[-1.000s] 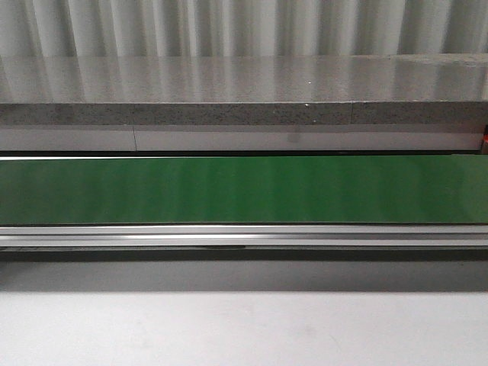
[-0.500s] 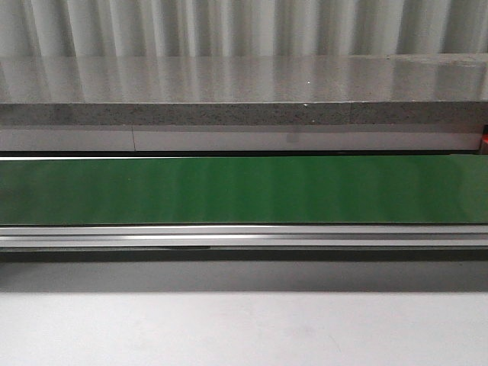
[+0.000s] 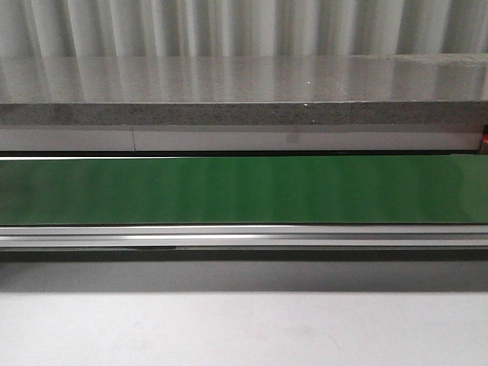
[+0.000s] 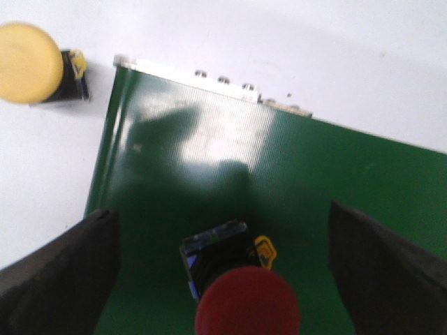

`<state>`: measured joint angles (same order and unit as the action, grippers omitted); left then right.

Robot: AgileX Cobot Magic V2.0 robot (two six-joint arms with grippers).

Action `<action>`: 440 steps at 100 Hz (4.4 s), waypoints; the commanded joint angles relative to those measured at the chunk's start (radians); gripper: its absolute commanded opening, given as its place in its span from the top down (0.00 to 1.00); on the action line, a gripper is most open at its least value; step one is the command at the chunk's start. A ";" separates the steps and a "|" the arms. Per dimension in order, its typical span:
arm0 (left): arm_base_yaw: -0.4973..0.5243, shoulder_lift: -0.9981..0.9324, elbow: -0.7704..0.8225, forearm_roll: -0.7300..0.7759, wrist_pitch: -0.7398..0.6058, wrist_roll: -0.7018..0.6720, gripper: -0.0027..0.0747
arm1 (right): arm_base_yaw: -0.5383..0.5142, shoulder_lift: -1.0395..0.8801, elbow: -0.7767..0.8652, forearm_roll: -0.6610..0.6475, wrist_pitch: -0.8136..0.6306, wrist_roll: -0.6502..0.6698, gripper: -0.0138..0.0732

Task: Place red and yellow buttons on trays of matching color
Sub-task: 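Lower the red button onto the belt's start and open the left gripper, then grasp a yellow-capped button on the table with the left gripper, then lower the yellow button onto the belt's start and open the left gripper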

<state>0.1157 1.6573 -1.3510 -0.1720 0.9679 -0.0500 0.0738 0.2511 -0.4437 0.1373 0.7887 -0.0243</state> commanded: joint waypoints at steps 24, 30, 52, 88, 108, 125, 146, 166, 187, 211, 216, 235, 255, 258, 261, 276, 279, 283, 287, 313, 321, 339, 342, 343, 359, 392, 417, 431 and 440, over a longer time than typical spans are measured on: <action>0.081 -0.030 -0.117 -0.002 -0.020 -0.114 0.21 | 0.000 0.008 -0.025 -0.002 -0.065 -0.007 0.92; 0.113 -0.018 -0.117 -0.002 -0.022 -0.138 0.21 | 0.000 0.008 -0.025 -0.002 -0.065 -0.007 0.92; 0.207 0.055 -0.119 -0.007 -0.034 -0.223 0.21 | 0.000 0.008 -0.025 -0.002 -0.065 -0.007 0.92; 0.220 0.201 -0.195 -0.011 -0.026 -0.456 0.21 | 0.000 0.008 -0.025 -0.002 -0.065 -0.007 0.92; 0.220 0.272 -0.247 -0.009 -0.041 -0.517 0.21 | 0.000 0.008 -0.025 -0.002 -0.065 -0.007 0.92; 0.220 0.332 -0.291 -0.011 -0.027 -0.517 0.21 | 0.000 0.008 -0.025 -0.002 -0.065 -0.007 0.92; 0.216 0.345 -0.291 -0.016 -0.018 -0.517 0.34 | 0.000 0.008 -0.025 -0.002 -0.065 -0.007 0.92; 0.216 0.345 -0.291 -0.018 -0.016 -0.515 0.68 | 0.000 0.008 -0.025 -0.002 -0.065 -0.007 0.92; 0.216 0.339 -0.291 -0.033 0.005 -0.474 0.82 | 0.000 0.008 -0.025 -0.002 -0.065 -0.007 0.92; 0.214 0.269 -0.291 -0.035 0.031 -0.216 0.82 | 0.000 0.008 -0.025 -0.002 -0.065 -0.007 0.92; 0.214 0.247 -0.291 -0.035 0.047 -0.175 0.82 | 0.000 0.008 -0.025 -0.002 -0.065 -0.007 0.92; 0.212 0.152 -0.289 -0.035 0.136 -0.029 0.82 | 0.000 0.008 -0.025 -0.002 -0.065 -0.007 0.92; 0.203 0.030 -0.208 -0.035 0.161 0.038 0.82 | 0.000 0.008 -0.025 -0.002 -0.065 -0.007 0.92; 0.198 0.013 -0.191 -0.035 0.157 0.040 0.82 | 0.000 0.008 -0.025 -0.002 -0.065 -0.007 0.92; 0.193 -0.003 -0.171 -0.035 0.152 0.040 0.82 | 0.000 0.008 -0.025 -0.002 -0.065 -0.007 0.92; 0.153 -0.046 -0.119 -0.039 0.147 0.050 0.82 | 0.000 0.008 -0.025 -0.002 -0.065 -0.007 0.92; 0.146 -0.046 -0.117 -0.039 0.157 0.050 0.82 | 0.000 0.008 -0.025 -0.002 -0.065 -0.007 0.92; 0.133 -0.046 -0.112 -0.039 0.161 0.050 0.82 | 0.000 0.008 -0.025 -0.002 -0.065 -0.007 0.92; 0.119 -0.046 -0.108 -0.039 0.161 0.050 0.82 | 0.000 0.008 -0.025 -0.002 -0.065 -0.007 0.92; 0.051 -0.003 -0.072 -0.039 0.157 0.050 0.82 | 0.000 0.008 -0.025 -0.002 -0.065 -0.007 0.92; 0.051 0.015 -0.072 -0.052 0.157 0.050 0.78 | 0.000 0.008 -0.025 -0.002 -0.065 -0.007 0.92; 0.049 0.023 -0.074 -0.090 0.152 0.078 0.45 | 0.000 0.008 -0.025 -0.002 -0.065 -0.007 0.92; 0.047 0.019 -0.074 -0.091 0.145 0.083 0.39 | 0.000 0.008 -0.025 -0.002 -0.065 -0.007 0.92; 0.045 0.019 -0.074 -0.091 0.144 0.086 0.38 | 0.000 0.008 -0.025 -0.002 -0.065 -0.007 0.92; 0.011 -0.028 -0.074 -0.085 0.089 0.136 0.35 | 0.000 0.008 -0.025 -0.002 -0.065 -0.007 0.92; -0.150 -0.231 0.011 -0.077 -0.071 0.281 0.99 | 0.000 0.008 -0.025 -0.002 -0.065 -0.007 0.92; -0.234 -0.459 0.250 -0.077 -0.293 0.332 0.99 | 0.000 0.008 -0.025 -0.002 -0.065 -0.007 0.92; -0.263 -0.597 0.403 -0.077 -0.396 0.337 0.99 | 0.000 0.008 -0.025 -0.002 -0.065 -0.007 0.92; -0.267 -0.683 0.485 -0.080 -0.414 0.337 0.99 | 0.000 0.008 -0.025 -0.002 -0.065 -0.007 0.92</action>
<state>-0.1397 1.0615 -0.9104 -0.2305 0.6469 0.2837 0.0738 0.2511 -0.4437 0.1373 0.7887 -0.0243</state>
